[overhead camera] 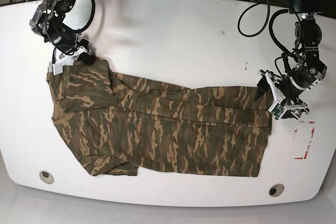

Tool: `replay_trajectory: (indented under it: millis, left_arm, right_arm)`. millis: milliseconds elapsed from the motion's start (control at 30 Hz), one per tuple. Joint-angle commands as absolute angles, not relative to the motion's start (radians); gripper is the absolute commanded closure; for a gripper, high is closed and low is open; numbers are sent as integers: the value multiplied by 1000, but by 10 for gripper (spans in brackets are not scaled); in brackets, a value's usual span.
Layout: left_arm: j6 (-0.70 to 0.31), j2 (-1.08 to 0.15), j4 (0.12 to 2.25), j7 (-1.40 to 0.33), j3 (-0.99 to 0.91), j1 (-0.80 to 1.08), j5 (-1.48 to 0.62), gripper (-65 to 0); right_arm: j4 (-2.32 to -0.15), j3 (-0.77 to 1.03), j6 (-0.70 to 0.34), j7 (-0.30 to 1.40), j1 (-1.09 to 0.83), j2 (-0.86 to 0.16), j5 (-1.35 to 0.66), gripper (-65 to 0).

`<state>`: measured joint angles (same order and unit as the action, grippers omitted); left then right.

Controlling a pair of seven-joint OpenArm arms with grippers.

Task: Layout the t-shirt on the table in an organized manner, then fold the t-shirt properly
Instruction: 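Move the right gripper down to the loose sleeve at the shirt's corner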

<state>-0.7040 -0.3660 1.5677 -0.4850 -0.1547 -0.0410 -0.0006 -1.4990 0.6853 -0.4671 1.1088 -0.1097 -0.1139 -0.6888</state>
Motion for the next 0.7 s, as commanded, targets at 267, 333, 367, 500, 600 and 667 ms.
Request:
replay_trajectory:
  millis: [267,333,367,500,600,667]
  left_arm:
    - [-698,-378,1583,-469,-162,-56,-15,-474]
    - [-698,-378,1583,-469,-162,-56,-15,-474]
    - [-698,-378,1583,-469,-162,-56,-15,-474]
    - [-698,-378,1583,-469,-160,-56,-15,-474]
    - [-698,-378,1583,-469,-160,-56,-15,-474]
    - [-698,-378,1583,-469,-160,-56,-15,-474]
  right_arm:
    - [-1664,688,-455,1231,-68,-131,-756,0]
    - [-1670,688,-455,1264,-36,-143,-789,0]
    - [-1672,688,-453,1279,-19,-151,-805,0]
    - [-1669,688,-453,1299,30,-154,-840,0]
    - [-1664,685,-453,1299,76,-156,-828,0]
    - [-1656,682,-453,1299,110,-156,-816,0]
